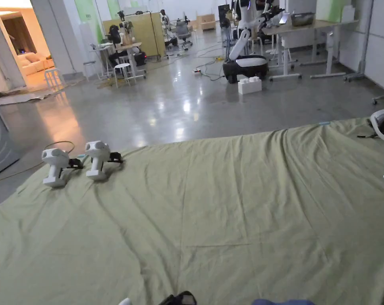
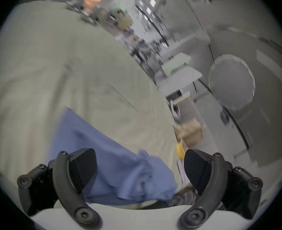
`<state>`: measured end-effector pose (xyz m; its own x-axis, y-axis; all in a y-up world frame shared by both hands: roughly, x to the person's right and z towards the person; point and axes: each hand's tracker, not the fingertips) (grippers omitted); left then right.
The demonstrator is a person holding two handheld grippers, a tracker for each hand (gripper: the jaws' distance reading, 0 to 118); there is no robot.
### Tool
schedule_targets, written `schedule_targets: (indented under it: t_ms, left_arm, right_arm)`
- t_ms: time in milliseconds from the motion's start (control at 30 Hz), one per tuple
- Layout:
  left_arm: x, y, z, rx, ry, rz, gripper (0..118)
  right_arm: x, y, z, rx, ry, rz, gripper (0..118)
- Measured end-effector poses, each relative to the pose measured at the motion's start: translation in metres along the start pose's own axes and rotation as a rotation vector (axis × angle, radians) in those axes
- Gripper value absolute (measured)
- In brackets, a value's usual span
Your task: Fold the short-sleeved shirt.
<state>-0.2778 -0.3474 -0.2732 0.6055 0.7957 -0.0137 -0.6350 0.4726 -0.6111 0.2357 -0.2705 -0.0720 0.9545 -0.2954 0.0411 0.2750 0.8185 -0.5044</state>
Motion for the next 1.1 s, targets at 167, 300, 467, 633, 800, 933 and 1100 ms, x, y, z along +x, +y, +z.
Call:
schedule_targets:
  t_ms: [167, 300, 467, 633, 800, 933, 1100]
  left_arm:
    - [-0.088, 0.006, -0.001, 0.014, 0.042, 0.458, 99]
    - [-0.079, -0.028, -0.028, -0.042, 0.096, 0.384, 35]
    - [-0.068, -0.028, -0.027, -0.006, 0.034, 0.426, 17]
    - [-0.048, 0.008, 0.016, 0.084, 0.000, 0.285, 15]
    - [0.010, 0.055, 0.060, 0.148, 0.059, -0.040, 15]
    - [0.075, 0.028, 0.025, 0.047, 0.064, -0.314, 15]
    - [0.118, -0.056, -0.075, -0.176, 0.101, -0.479, 15]
  right_arm:
    - [-0.010, 0.001, -0.006, -0.023, 0.039, 0.002, 3]
    - [-0.014, 0.004, -0.003, -0.017, 0.039, 0.019, 3]
    - [-0.015, 0.009, 0.000, -0.012, 0.036, 0.036, 3]
    - [-0.012, 0.009, -0.004, -0.014, 0.035, 0.020, 3]
    - [-0.007, 0.002, -0.014, -0.035, 0.056, -0.004, 3]
    - [-0.007, -0.001, -0.018, -0.043, 0.063, -0.011, 3]
    - [-0.008, 0.000, -0.005, -0.018, 0.051, -0.031, 3]
